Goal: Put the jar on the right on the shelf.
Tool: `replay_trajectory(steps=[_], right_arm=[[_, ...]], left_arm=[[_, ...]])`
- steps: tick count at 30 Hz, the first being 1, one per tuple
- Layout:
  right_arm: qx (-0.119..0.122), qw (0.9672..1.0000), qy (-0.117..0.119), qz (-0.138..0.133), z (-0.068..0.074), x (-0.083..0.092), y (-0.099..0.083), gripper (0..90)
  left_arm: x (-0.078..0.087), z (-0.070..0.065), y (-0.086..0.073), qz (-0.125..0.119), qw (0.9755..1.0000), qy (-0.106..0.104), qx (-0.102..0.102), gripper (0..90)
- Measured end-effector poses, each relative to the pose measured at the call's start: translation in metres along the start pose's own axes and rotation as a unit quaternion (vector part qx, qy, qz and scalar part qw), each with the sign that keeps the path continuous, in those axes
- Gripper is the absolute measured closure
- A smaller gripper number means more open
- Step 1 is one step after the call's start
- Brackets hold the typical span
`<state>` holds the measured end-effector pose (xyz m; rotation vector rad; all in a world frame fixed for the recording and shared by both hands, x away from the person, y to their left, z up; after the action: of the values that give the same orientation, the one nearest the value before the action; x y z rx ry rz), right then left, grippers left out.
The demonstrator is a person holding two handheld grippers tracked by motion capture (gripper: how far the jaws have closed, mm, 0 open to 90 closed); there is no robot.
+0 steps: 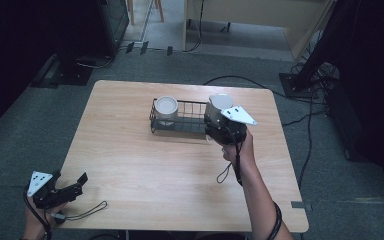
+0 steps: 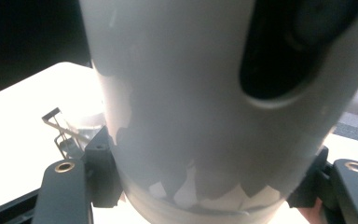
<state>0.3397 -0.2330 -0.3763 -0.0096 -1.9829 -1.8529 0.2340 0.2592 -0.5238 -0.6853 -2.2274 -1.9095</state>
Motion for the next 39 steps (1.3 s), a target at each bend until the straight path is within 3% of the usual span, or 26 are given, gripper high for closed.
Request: replay_trajectory(steps=[13,23,39], right_arm=[[0.001,1.0000,-0.007,0.006,0.001,-0.036,0.019,30.6],[-0.003,0.9999,-0.012,0.010,-0.001,-0.059,0.025,30.6],[0.011,0.9998,-0.017,0.007,0.009,-0.088,0.031,30.7]], left_arm=[[0.000,0.000,0.000,-0.004,1.0000,0.000,0.005,0.0],[0.000,0.000,0.000,-0.002,1.0000,0.001,0.005,0.0],[0.000,0.000,0.000,-0.003,1.0000,0.000,0.007,0.0]])
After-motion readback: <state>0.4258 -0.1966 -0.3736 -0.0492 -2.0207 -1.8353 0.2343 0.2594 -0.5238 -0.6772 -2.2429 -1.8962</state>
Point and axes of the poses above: each handheld gripper's, and its own axes: x roughly backward along the jaws, y roughly out of its top, z roughly to its left, the point moved 1 cm from there along -x, roughly forward along the jaws, and after that the axes turned 4 degrees about -z, right-handed, at the moved point
